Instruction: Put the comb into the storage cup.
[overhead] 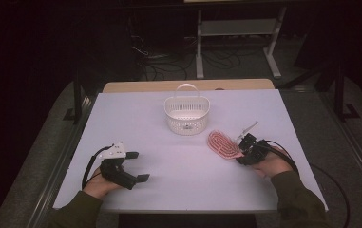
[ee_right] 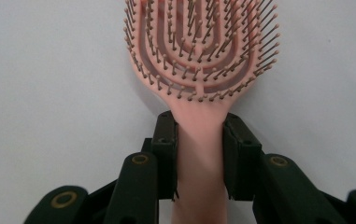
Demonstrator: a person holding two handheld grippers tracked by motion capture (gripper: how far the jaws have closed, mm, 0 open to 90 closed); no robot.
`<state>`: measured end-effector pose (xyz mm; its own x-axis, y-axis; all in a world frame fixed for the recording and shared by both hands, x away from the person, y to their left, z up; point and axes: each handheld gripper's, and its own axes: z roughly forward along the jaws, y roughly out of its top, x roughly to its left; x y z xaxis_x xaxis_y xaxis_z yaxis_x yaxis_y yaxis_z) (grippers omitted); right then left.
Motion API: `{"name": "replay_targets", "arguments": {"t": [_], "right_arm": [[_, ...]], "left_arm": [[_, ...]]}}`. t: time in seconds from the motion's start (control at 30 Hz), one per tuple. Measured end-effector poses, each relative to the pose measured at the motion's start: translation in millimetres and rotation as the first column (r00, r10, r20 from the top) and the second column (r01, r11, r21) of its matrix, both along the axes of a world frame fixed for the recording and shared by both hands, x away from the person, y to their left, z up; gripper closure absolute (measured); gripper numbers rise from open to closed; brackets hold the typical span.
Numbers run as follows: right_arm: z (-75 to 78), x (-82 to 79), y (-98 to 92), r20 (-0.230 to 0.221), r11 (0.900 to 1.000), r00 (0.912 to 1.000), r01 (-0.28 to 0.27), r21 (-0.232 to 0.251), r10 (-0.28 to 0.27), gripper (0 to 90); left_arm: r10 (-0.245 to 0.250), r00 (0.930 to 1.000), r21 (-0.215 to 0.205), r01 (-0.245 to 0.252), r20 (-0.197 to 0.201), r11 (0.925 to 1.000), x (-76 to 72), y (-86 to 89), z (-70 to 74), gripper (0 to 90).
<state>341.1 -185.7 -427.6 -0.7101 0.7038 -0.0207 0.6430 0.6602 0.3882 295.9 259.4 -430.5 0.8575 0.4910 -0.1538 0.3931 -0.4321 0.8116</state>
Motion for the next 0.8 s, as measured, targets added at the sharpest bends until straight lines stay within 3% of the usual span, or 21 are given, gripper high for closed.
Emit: {"name": "replay_targets", "arguments": {"t": [0.33, 0.8], "right_arm": [[1.0, -2.2, -8.6, 0.011, 0.998, 0.9999, 0.001, 0.062, -0.001, 68.8], [9.1, -8.2, -22.0, 0.030, 0.979, 0.9995, 0.004, 0.204, -0.011, 68.8]], "left_arm": [[0.002, 1.0000, -0.003, -0.002, -0.001, 1.0000, 0.0, 0.2, -0.4, 0.4], [0.009, 1.0000, -0.005, -0.009, -0.002, 0.9999, 0.5, 1.5, -0.8, 0.4]]}}
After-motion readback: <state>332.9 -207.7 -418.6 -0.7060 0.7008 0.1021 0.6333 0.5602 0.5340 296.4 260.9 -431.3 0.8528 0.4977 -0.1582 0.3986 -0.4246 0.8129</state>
